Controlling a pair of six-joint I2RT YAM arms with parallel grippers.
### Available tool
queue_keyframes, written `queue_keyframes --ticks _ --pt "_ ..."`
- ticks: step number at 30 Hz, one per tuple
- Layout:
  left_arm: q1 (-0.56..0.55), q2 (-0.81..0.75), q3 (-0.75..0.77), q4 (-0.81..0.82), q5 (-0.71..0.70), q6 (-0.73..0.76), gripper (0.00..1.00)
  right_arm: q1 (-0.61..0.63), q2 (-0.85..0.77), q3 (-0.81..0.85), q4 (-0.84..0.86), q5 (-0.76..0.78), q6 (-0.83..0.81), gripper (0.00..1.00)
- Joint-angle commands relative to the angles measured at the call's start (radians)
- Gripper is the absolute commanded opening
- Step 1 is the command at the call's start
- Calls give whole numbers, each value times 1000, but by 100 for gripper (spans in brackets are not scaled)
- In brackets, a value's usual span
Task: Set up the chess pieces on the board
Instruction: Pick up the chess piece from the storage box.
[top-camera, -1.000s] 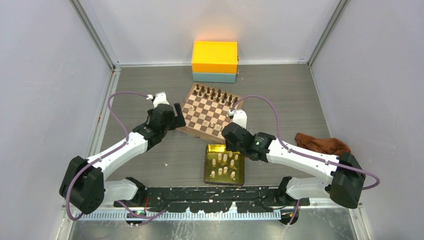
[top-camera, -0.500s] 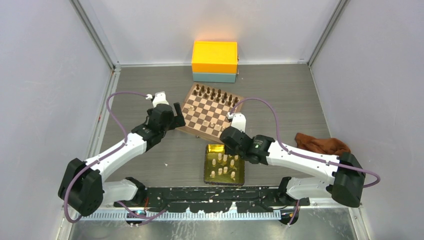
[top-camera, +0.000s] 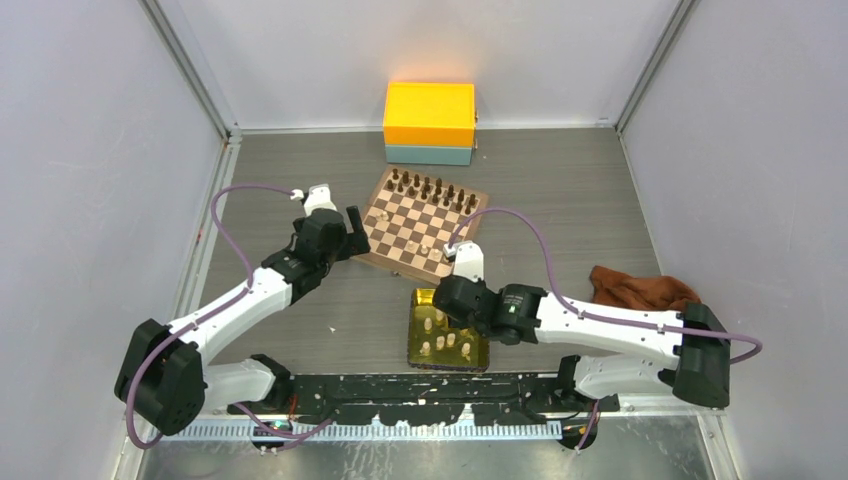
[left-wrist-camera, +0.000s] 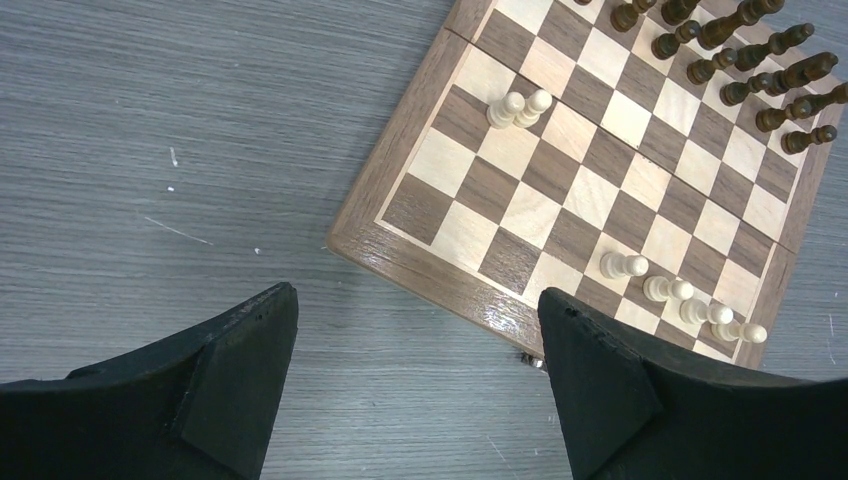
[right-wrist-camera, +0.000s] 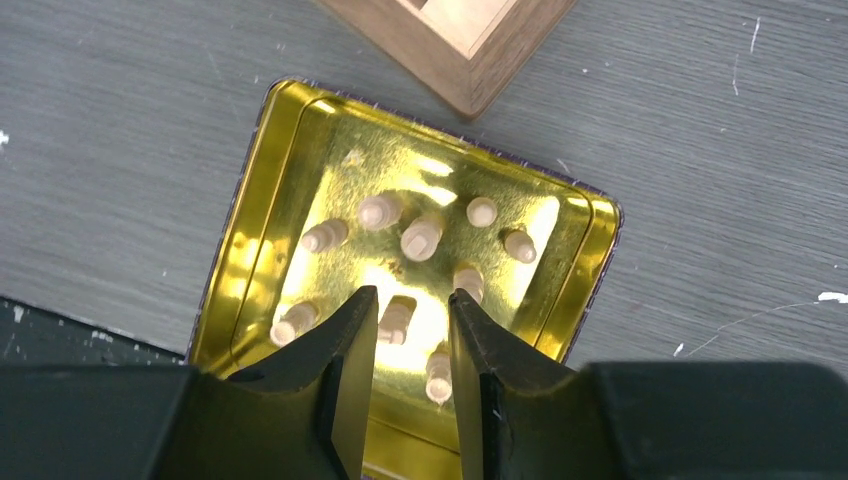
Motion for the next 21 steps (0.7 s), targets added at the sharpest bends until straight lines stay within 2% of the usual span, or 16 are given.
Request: queue_keyframes --ticks 1,8,21 --pt "-4 -32 1 27 -19 1 90 64 -63 57 -50 59 30 37" --pt "-4 -39 3 22 -14 -7 90 128 -66 77 -114 100 60 38" --pt "-5 -54 -8 9 -16 -9 90 129 32 85 -59 136 8 41"
